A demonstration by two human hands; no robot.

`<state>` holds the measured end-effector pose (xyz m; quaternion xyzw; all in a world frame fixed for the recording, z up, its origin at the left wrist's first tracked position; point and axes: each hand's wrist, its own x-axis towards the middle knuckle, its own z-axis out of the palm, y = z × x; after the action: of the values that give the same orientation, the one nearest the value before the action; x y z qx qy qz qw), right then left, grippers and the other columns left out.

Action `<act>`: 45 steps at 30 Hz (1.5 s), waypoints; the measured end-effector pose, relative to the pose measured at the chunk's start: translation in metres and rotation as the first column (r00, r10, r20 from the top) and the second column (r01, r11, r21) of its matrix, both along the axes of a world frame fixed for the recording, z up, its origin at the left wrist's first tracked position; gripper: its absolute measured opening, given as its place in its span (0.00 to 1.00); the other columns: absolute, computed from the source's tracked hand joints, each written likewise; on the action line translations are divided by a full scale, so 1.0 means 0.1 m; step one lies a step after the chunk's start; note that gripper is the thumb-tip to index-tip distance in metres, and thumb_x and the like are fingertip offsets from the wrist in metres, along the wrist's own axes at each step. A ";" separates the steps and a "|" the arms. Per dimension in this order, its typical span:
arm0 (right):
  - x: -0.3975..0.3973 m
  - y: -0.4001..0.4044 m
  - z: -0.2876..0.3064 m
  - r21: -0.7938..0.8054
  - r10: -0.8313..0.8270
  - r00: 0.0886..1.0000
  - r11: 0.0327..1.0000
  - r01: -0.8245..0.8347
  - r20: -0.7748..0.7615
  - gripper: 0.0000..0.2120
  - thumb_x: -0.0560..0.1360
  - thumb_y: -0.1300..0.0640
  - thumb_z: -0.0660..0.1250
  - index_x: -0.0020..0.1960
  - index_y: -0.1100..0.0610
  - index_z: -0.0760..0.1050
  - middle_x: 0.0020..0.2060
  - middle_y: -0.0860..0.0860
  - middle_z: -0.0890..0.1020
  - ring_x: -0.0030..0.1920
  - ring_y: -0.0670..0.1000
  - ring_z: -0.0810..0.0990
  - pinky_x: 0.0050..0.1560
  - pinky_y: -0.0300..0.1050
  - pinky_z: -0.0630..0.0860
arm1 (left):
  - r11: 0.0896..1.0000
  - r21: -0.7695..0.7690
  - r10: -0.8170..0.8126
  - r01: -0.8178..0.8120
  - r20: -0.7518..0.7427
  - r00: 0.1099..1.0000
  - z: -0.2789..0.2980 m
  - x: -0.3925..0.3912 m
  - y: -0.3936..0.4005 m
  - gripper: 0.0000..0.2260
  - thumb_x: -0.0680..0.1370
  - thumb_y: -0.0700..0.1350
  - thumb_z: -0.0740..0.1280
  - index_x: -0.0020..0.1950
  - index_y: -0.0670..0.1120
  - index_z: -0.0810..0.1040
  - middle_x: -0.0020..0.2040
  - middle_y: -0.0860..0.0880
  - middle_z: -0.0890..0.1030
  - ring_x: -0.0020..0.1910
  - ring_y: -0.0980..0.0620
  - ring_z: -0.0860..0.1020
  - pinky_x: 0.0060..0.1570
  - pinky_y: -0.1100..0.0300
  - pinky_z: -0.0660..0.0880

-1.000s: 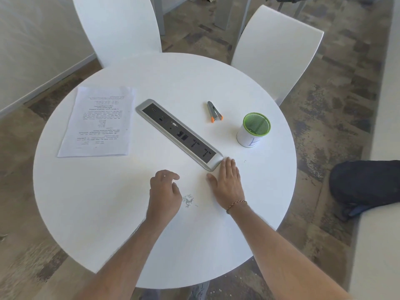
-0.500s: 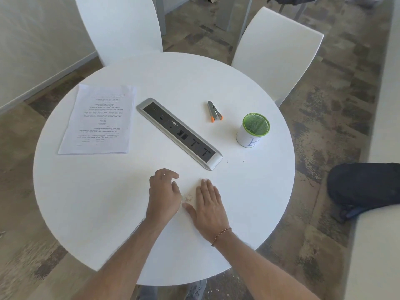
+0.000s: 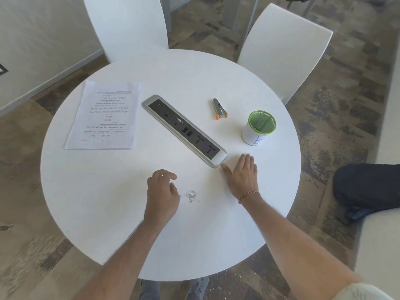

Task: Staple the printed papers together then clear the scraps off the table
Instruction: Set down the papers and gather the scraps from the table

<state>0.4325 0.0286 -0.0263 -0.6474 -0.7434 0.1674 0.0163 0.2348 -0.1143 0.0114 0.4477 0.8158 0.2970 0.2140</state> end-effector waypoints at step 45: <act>-0.62 -1.15 0.09 0.047 0.268 0.874 0.961 -0.273 -0.405 0.25 0.73 0.71 0.64 0.67 0.56 0.75 0.67 0.55 0.71 0.63 0.56 0.67 0.59 0.43 0.72 | 0.993 -0.005 0.119 -0.119 0.109 0.987 -0.09 0.01 -0.19 0.15 0.75 0.30 0.58 0.56 0.42 0.78 0.50 0.47 0.81 0.48 0.50 0.78 0.49 0.65 0.69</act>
<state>0.3702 -0.0868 -0.0171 -0.4883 -0.8056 0.3035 0.1432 0.2360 -0.1338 0.0021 0.3814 0.8281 0.3337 0.2397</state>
